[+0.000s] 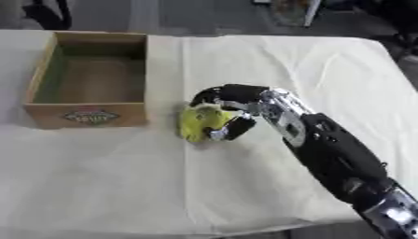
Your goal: Pick up objects on the table and place them in the box.
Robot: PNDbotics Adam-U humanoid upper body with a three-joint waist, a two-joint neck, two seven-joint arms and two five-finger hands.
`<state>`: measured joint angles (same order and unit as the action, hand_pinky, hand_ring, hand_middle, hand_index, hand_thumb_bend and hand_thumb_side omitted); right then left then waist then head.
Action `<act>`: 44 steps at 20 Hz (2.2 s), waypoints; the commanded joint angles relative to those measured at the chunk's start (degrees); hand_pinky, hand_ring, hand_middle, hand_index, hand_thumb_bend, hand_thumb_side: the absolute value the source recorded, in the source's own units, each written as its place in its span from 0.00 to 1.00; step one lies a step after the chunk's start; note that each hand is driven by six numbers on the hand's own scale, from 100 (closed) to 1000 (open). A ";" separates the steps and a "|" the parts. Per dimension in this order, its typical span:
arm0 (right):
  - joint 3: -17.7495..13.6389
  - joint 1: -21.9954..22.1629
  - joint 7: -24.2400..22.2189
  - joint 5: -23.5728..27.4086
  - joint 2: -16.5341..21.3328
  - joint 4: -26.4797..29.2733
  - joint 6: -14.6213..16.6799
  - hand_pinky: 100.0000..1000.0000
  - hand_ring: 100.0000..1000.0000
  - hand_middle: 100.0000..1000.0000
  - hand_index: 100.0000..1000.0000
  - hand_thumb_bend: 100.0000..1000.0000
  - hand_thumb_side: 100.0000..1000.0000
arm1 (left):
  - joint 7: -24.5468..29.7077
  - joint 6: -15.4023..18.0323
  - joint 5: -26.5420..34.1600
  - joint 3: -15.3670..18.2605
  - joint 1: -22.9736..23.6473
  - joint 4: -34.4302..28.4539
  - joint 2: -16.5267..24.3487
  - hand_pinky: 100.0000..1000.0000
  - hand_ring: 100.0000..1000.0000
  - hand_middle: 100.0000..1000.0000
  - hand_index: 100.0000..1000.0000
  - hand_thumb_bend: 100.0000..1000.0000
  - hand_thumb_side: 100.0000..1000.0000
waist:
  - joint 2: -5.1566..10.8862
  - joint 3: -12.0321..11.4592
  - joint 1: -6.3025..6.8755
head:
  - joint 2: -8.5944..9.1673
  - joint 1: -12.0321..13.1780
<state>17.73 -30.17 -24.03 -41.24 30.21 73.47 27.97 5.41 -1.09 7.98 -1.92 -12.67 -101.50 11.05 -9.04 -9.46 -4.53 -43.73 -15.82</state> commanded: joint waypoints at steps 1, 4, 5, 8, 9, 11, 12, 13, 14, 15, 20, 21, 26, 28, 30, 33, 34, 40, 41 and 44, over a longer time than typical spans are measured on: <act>-0.28 -0.65 -0.68 -1.29 0.62 -0.03 0.17 0.81 0.91 0.86 0.93 0.09 0.43 | 0.13 0.10 0.31 -0.21 -0.94 -1.07 0.35 0.59 0.90 0.59 0.67 0.10 0.59 | 0.65 -0.06 0.15 | 0.34 -0.23; -0.27 -0.62 -1.05 -2.42 0.38 -0.35 0.08 0.77 0.86 0.80 0.89 0.08 0.40 | 0.14 0.09 0.30 -0.21 -0.93 -1.05 0.34 0.59 0.90 0.59 0.67 0.10 0.59 | 0.61 -0.09 0.10 | 0.34 -0.24; -0.28 -0.59 -1.09 -2.77 0.31 -0.46 0.01 0.74 0.83 0.77 0.87 0.08 0.40 | 0.12 0.09 0.29 -0.19 -0.92 -1.04 0.33 0.59 0.90 0.59 0.67 0.10 0.59 | 0.59 -0.09 0.08 | 0.36 -0.24; -0.35 -0.53 -0.83 -3.74 0.19 -0.67 -0.32 0.65 0.75 0.68 0.81 0.04 0.40 | 0.11 0.08 0.27 -0.19 -0.91 -1.03 0.30 0.59 0.90 0.59 0.67 0.10 0.59 | 0.55 -0.06 0.05 | 0.33 -0.25; -0.48 -0.50 -0.50 -3.92 0.15 -0.80 -0.67 0.62 0.73 0.64 0.80 0.03 0.40 | 0.11 0.07 0.26 -0.19 -0.90 -1.01 0.29 0.59 0.90 0.59 0.67 0.10 0.59 | 0.54 -0.03 0.05 | 0.33 -0.26; -0.65 -0.47 0.43 -4.14 0.08 -1.04 -1.43 0.56 0.67 0.60 0.75 0.01 0.40 | 0.10 0.07 0.25 -0.18 -0.90 -1.00 0.28 0.59 0.90 0.59 0.67 0.10 0.59 | 0.53 0.00 0.05 | 0.34 -0.28; -0.73 -0.45 1.09 -4.24 0.07 -1.15 -1.86 0.52 0.64 0.58 0.73 0.00 0.40 | 0.09 0.07 0.24 -0.18 -0.89 -1.00 0.27 0.59 0.90 0.59 0.67 0.10 0.59 | 0.53 0.01 0.06 | 0.34 -0.30; -0.79 -0.38 1.78 -4.30 0.05 -1.28 -2.28 0.49 0.60 0.56 0.71 0.00 0.39 | 0.08 0.07 0.24 -0.17 -0.88 -0.99 0.27 0.59 0.90 0.59 0.67 0.10 0.59 | 0.53 0.04 0.07 | 0.36 -0.32; -0.78 -0.33 2.34 -4.32 0.04 -1.37 -2.59 0.45 0.57 0.54 0.70 0.00 0.39 | 0.07 0.07 0.24 -0.16 -0.87 -0.99 0.27 0.59 0.90 0.59 0.67 0.10 0.59 | 0.54 0.06 0.08 | 0.37 -0.34; -0.83 -0.29 2.94 -4.31 0.04 -1.40 -2.90 0.42 0.54 0.52 0.68 0.00 0.38 | 0.06 0.07 0.25 -0.15 -0.87 -0.99 0.26 0.59 0.90 0.59 0.67 0.10 0.59 | 0.55 0.09 0.08 | 0.38 -0.35; -1.06 -0.12 7.00 -3.92 0.06 -1.12 -4.46 0.21 0.37 0.41 0.56 0.00 0.31 | 0.05 0.07 0.28 -0.13 -0.86 -0.96 0.24 0.59 0.90 0.59 0.67 0.10 0.59 | 0.63 0.22 0.10 | 0.39 -0.41; -1.09 -0.04 7.86 -3.73 0.10 -1.05 -4.70 0.16 0.33 0.38 0.53 0.00 0.30 | 0.04 0.08 0.29 -0.11 -0.86 -0.96 0.24 0.59 0.90 0.59 0.67 0.10 0.59 | 0.64 0.24 0.09 | 0.40 -0.42; -1.23 0.49 11.01 -1.42 0.84 1.17 -5.30 0.07 0.27 0.32 0.48 0.00 0.24 | -0.01 0.08 0.32 -0.07 -0.82 -0.96 0.27 0.59 0.90 0.59 0.67 0.10 0.59 | 0.76 0.31 0.01 | 0.37 -0.43; -1.41 0.42 11.54 0.46 1.33 3.09 -5.57 0.06 0.27 0.30 0.46 0.00 0.22 | -0.01 0.07 0.33 -0.07 -0.78 -0.95 0.27 0.59 0.90 0.59 0.67 0.10 0.59 | 0.83 0.34 -0.05 | 0.36 -0.38; -1.64 0.25 11.78 2.70 2.00 5.48 -6.01 0.05 0.27 0.30 0.46 0.00 0.21 | -0.02 0.06 0.33 -0.06 -0.74 -0.93 0.29 0.59 0.90 0.59 0.67 0.10 0.59 | 0.91 0.34 -0.10 | 0.35 -0.37; -1.91 -0.68 11.55 5.38 3.28 9.33 -6.58 0.05 0.26 0.29 0.46 0.00 0.19 | 0.02 0.07 0.36 -0.10 -0.72 -0.95 0.35 0.59 0.90 0.59 0.67 0.10 0.59 | 1.01 0.22 -0.19 | 0.37 -0.35; -1.99 -1.19 11.33 6.41 3.73 10.43 -6.85 0.05 0.26 0.29 0.46 0.00 0.19 | 0.05 0.07 0.37 -0.13 -0.73 -0.95 0.36 0.59 0.90 0.59 0.67 0.10 0.59 | 1.03 0.12 -0.22 | 0.39 -0.36; -2.96 -6.28 10.78 11.92 5.88 13.71 -8.61 0.06 0.27 0.30 0.46 0.00 0.17 | 0.57 -0.01 0.52 -0.70 -1.25 -0.97 0.20 0.59 0.90 0.59 0.67 0.10 0.58 | 0.94 -1.76 -0.32 | 0.89 -0.95; -3.12 -7.34 10.78 12.60 5.94 13.39 -8.89 0.06 0.27 0.29 0.46 0.00 0.16 | 0.75 -0.02 0.58 -0.89 -1.47 -1.01 0.14 0.59 0.90 0.59 0.67 0.10 0.58 | 0.83 -2.33 -0.33 | 1.03 -1.27; -3.55 -10.11 11.14 14.03 5.45 11.56 -9.47 0.06 0.27 0.29 0.46 0.00 0.15 | 1.48 -0.09 0.83 -1.69 -2.67 -1.25 0.06 0.59 0.90 0.59 0.67 0.10 0.58 | 0.23 -4.60 -0.69 | 1.82 -2.91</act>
<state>15.17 -39.00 -13.10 -28.31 34.16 85.01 18.88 6.43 -1.27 8.35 -3.26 -14.57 -101.58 10.99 -9.60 -14.51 -5.48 -42.67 -18.04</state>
